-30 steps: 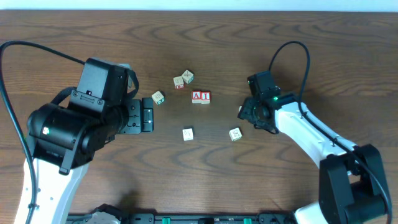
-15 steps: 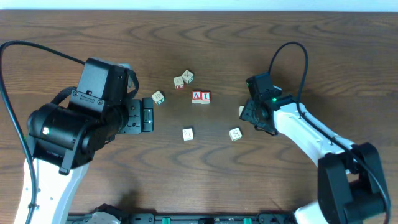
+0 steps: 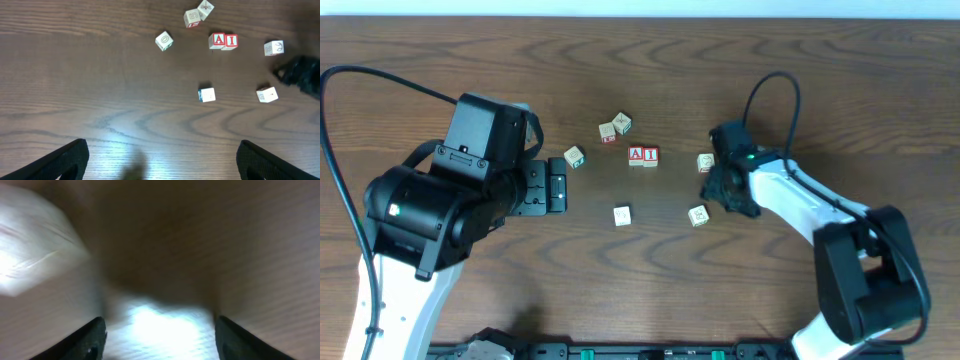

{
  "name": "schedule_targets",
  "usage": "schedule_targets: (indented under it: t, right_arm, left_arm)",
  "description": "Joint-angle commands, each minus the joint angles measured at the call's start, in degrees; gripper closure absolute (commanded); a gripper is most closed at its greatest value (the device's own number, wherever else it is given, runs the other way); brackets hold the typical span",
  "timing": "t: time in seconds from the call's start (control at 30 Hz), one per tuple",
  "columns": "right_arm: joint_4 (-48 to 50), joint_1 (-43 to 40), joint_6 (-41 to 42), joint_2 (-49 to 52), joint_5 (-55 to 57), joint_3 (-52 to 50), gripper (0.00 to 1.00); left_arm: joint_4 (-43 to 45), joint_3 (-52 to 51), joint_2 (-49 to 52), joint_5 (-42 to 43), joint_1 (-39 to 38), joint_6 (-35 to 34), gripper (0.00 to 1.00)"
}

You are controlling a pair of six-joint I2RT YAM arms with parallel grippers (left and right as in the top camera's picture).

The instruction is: Spell out Ai2

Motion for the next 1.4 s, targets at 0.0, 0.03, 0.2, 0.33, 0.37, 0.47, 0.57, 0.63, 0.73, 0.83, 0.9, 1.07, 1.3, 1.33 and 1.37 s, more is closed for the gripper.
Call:
schedule_targets:
  t: [0.0, 0.03, 0.2, 0.33, 0.37, 0.47, 0.57, 0.63, 0.73, 0.83, 0.9, 1.07, 1.3, 1.33, 1.37]
  right_arm:
    - [-1.4, 0.4, 1.7, 1.6, -2.1, -1.6, 0.28]
    - [-1.5, 0.4, 1.7, 1.6, -2.1, -1.6, 0.28]
    - [-0.8, 0.4, 1.2, 1.4, -4.1, -1.5, 0.28]
    - [-0.6, 0.5, 0.7, -2.4, -4.9, -1.5, 0.26]
    - [-0.5, 0.5, 0.2, -4.1, -4.4, -1.5, 0.25]
    - [0.9, 0.3, -2.6, -8.1, -3.4, -1.5, 0.27]
    - [3.2, 0.3, -9.2, -9.2, -6.8, -1.4, 0.39]
    - [4.1, 0.2, -12.8, -9.0, -7.2, -1.3, 0.39]
    - [3.3, 0.2, -20.8, -8.9, -7.2, 0.1, 0.37]
    - [0.2, -0.2, -26.2, -8.8, -5.8, 3.3, 0.36]
    - [-1.7, -0.6, -28.2, -8.2, -4.2, 5.7, 0.35]
    - [-5.6, -1.9, -30.4, -4.0, -2.0, 12.5, 0.33]
    - [-8.7, -1.9, -31.8, 6.2, -2.6, 19.3, 0.34]
    - [-8.6, -1.9, -31.8, 7.1, -3.4, 19.5, 0.35]
    - [-8.2, -1.9, -31.8, 8.2, -4.0, 19.5, 0.37]
  left_arm:
    - [-0.8, -0.3, 0.3, -0.5, 0.0, -0.1, 0.05]
    - [-0.9, -0.3, 0.3, -0.5, 0.0, -0.1, 0.05]
    - [-1.2, -0.3, 0.3, -0.5, 0.0, -0.1, 0.05]
    - [-1.0, -0.3, 0.3, -0.6, 0.0, 0.0, 0.05]
    - [-0.8, -0.3, 0.3, -0.7, 0.0, 0.0, 0.05]
    - [-0.3, -0.3, 0.3, -1.0, 0.0, -0.1, 0.05]
    - [0.3, -0.3, 0.3, -1.0, 0.0, -0.1, 0.04]
    - [0.4, -0.3, 0.3, -1.0, 0.0, -0.2, 0.05]
    - [0.4, -0.3, 0.3, -1.0, 0.0, -0.2, 0.05]
    - [0.4, -0.3, 0.3, -1.0, 0.0, -0.2, 0.05]
    - [0.5, -0.3, 0.3, -1.0, 0.0, -0.2, 0.05]
    - [0.5, -0.3, 0.3, -0.9, 0.0, -0.3, 0.05]
    - [0.5, -0.3, 0.3, -1.0, 0.0, -0.3, 0.05]
    - [0.5, -0.3, 0.3, -1.0, 0.0, -0.3, 0.05]
    - [0.5, -0.3, 0.3, -1.0, 0.0, -0.3, 0.05]
